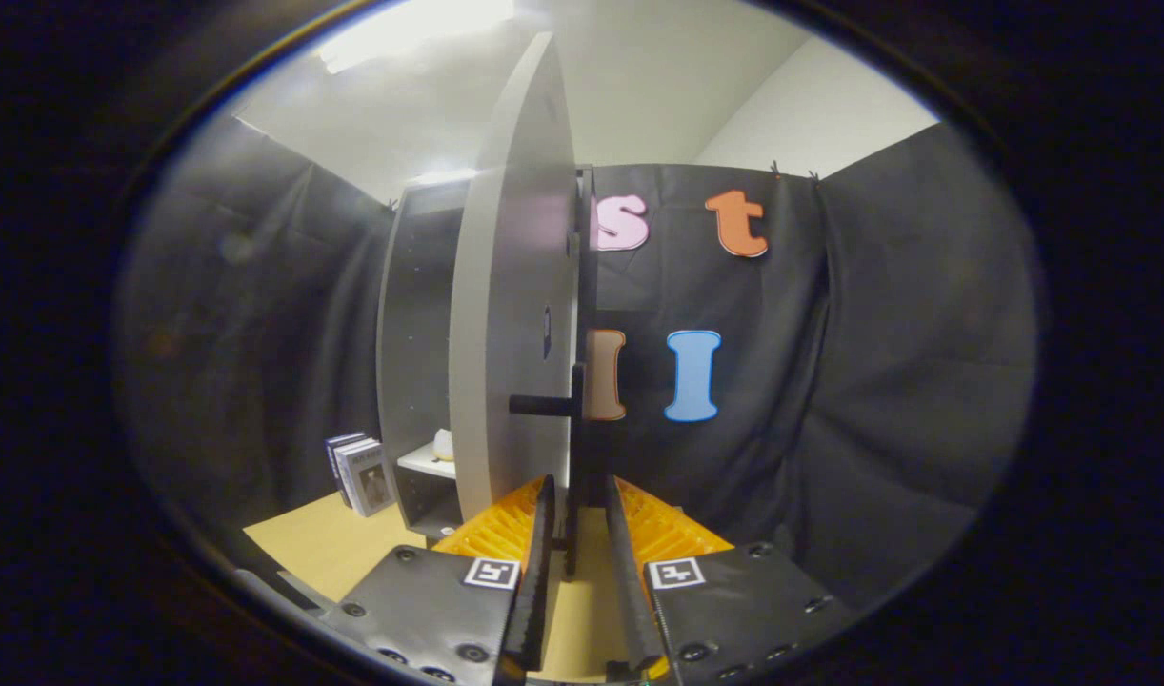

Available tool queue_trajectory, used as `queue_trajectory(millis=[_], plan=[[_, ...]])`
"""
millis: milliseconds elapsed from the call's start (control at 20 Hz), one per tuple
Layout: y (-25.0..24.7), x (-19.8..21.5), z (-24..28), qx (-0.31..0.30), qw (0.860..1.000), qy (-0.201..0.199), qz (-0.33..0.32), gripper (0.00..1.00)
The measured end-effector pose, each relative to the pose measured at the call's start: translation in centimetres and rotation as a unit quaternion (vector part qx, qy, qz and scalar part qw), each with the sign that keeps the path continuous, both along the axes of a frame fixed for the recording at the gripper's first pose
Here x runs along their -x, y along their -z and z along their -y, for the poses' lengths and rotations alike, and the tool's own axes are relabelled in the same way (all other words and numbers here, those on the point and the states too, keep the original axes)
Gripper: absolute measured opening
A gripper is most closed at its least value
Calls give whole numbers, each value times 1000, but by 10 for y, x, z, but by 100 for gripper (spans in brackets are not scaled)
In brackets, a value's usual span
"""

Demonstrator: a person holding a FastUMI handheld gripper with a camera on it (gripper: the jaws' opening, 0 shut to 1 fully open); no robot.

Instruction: Open the shoe cabinet door, grab the shoes and put them into the shoe cabinet, then close the shoe cabinet door.

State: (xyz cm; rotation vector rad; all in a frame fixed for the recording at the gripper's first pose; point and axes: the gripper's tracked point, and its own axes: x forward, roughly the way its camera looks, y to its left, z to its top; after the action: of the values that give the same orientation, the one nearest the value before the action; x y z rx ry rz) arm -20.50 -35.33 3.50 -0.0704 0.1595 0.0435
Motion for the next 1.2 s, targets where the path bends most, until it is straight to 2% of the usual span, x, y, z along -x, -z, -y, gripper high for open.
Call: queue_trajectory(millis=[600,900,1200], plan=[[5,-11,-29,-29,996,-81,-15,35],[17,-19,-54,-44,994,-95,-23,34],[22,-25,-76,-68,988,-135,-37,34]])
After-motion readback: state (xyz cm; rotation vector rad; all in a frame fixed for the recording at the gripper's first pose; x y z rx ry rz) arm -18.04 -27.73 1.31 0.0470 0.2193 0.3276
